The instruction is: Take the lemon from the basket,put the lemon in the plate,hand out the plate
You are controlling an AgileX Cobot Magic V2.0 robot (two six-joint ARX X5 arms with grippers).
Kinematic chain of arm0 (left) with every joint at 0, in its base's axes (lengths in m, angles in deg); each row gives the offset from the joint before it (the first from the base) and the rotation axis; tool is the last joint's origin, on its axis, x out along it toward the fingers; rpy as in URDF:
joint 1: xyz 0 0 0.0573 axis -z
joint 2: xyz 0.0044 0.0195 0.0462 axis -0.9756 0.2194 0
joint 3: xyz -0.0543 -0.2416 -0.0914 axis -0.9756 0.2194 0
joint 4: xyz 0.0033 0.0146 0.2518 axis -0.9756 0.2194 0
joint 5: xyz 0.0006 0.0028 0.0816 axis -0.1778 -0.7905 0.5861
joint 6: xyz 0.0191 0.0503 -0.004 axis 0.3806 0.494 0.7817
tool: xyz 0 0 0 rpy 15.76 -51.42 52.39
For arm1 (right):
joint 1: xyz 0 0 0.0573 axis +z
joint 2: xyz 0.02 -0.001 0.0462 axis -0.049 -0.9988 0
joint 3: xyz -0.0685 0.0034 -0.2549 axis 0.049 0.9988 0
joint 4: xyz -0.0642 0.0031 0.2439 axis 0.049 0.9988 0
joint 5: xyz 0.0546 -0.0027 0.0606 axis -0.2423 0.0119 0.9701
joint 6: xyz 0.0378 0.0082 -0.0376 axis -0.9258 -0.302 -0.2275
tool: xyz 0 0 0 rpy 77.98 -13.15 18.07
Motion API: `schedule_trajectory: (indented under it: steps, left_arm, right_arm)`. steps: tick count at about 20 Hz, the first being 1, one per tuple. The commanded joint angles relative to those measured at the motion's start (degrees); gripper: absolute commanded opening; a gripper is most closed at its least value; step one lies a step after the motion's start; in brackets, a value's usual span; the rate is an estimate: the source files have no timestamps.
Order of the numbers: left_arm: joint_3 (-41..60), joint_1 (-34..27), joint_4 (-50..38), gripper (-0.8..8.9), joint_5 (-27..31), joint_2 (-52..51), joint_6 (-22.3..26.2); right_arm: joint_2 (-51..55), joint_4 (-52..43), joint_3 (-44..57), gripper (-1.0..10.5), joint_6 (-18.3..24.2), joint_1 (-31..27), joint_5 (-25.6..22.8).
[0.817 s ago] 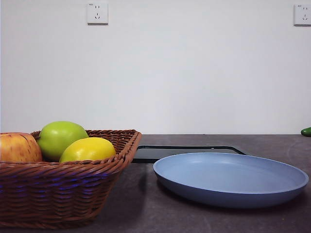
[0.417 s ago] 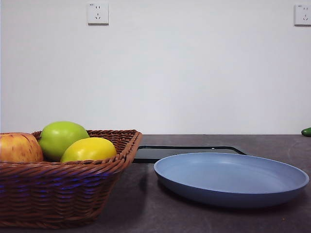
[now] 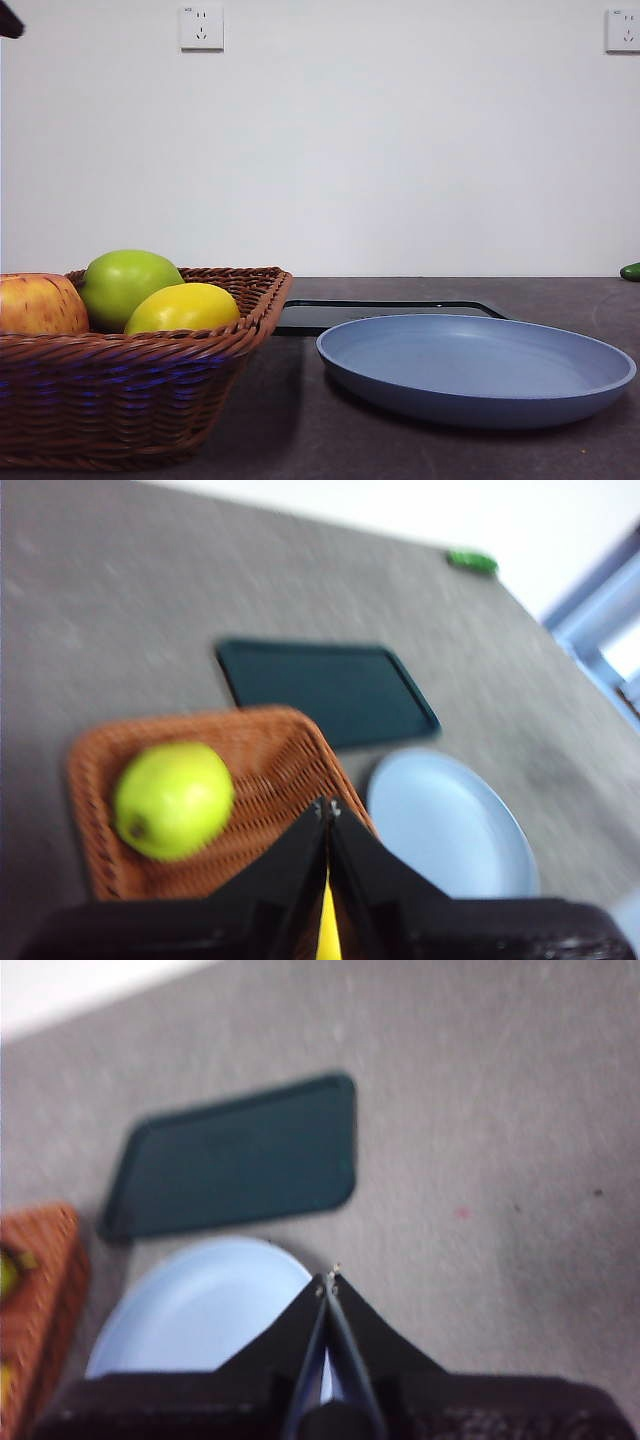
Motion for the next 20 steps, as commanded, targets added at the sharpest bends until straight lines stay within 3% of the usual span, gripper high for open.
schedule_trajectory:
  steps: [1, 4, 6, 10, 20]
  left_arm:
    - [-4.0, 1.0, 5.6, 0.07, -2.8, 4.2, 4.9]
    - [-8.0, 2.8, 12.3, 0.06, -2.8, 8.5, 8.6]
    - [-8.9, 4.1, 12.6, 0.06, -2.8, 9.8, 8.6]
    - [-9.1, 5.8, 12.5, 0.06, -2.8, 9.9, 8.5]
    - [-9.1, 7.4, 12.5, 0.06, -2.7, 10.0, 8.5]
  right_arm:
    - [-5.3, 3.4, -3.6, 0.0, 6.8, 0.0, 2.7]
    - [-13.4, 7.4, -5.7, 0.2, 10.2, 0.0, 6.2]
    - [-18.8, 8.1, -5.7, 0.9, 10.2, 0.0, 8.7]
    - [-29.4, 7.8, -5.7, 2.2, 10.1, 0.1, 9.1]
    - [-46.2, -2.8, -5.7, 2.2, 9.0, 2.0, 12.9]
